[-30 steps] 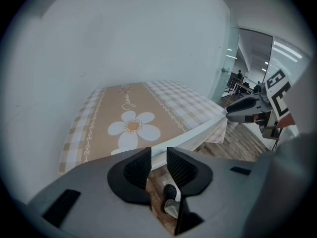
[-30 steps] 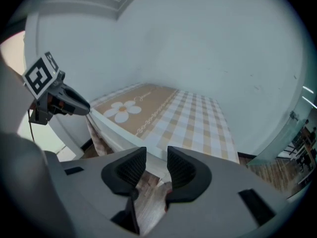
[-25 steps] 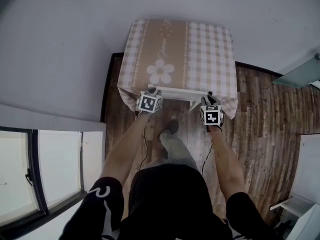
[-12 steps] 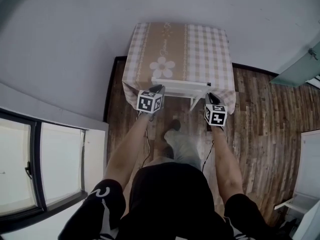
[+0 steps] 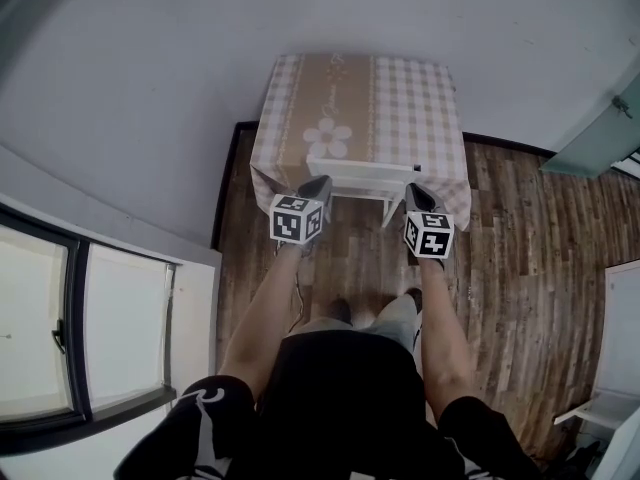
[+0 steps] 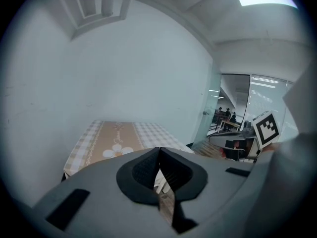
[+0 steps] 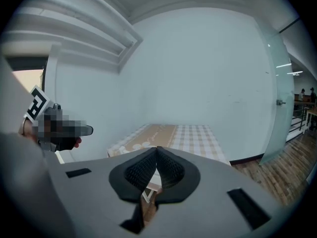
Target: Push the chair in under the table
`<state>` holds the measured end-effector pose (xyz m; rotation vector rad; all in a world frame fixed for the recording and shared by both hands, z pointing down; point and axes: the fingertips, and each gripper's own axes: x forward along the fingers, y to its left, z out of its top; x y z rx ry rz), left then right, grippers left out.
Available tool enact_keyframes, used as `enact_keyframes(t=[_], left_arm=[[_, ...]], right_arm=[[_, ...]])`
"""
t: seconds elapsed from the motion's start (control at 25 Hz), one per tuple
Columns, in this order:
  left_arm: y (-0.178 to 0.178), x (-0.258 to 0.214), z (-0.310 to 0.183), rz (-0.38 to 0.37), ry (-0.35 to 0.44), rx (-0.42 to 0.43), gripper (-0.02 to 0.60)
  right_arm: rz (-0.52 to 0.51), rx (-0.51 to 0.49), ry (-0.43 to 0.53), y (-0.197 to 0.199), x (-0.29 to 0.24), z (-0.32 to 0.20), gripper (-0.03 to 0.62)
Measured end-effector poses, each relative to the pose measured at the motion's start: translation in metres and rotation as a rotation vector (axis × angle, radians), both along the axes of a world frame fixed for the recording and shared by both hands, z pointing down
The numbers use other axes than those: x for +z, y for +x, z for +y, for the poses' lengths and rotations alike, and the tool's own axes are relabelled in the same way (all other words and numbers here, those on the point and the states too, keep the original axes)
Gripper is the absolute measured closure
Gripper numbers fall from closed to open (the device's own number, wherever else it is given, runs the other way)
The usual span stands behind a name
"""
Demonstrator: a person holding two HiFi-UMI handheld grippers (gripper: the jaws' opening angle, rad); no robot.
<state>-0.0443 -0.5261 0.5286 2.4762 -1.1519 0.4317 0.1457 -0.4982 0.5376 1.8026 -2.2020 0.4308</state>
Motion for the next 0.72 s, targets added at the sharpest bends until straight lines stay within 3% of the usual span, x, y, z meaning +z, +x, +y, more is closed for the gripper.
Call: enact_keyframes(t=[0.48, 0.72], left_arm=[[0.024, -0.050, 0.005, 0.064, 0.075, -0.059, 0.555], [0.027, -0.064, 0.010, 0.045, 0.113, -0.089, 0.555]], right_arm=[[0.016, -0.089, 0.067, 0.014, -0.044, 0.011, 0.580], [-0.017, -0.090, 0.073, 0.028, -0.054, 0.015, 0.580]])
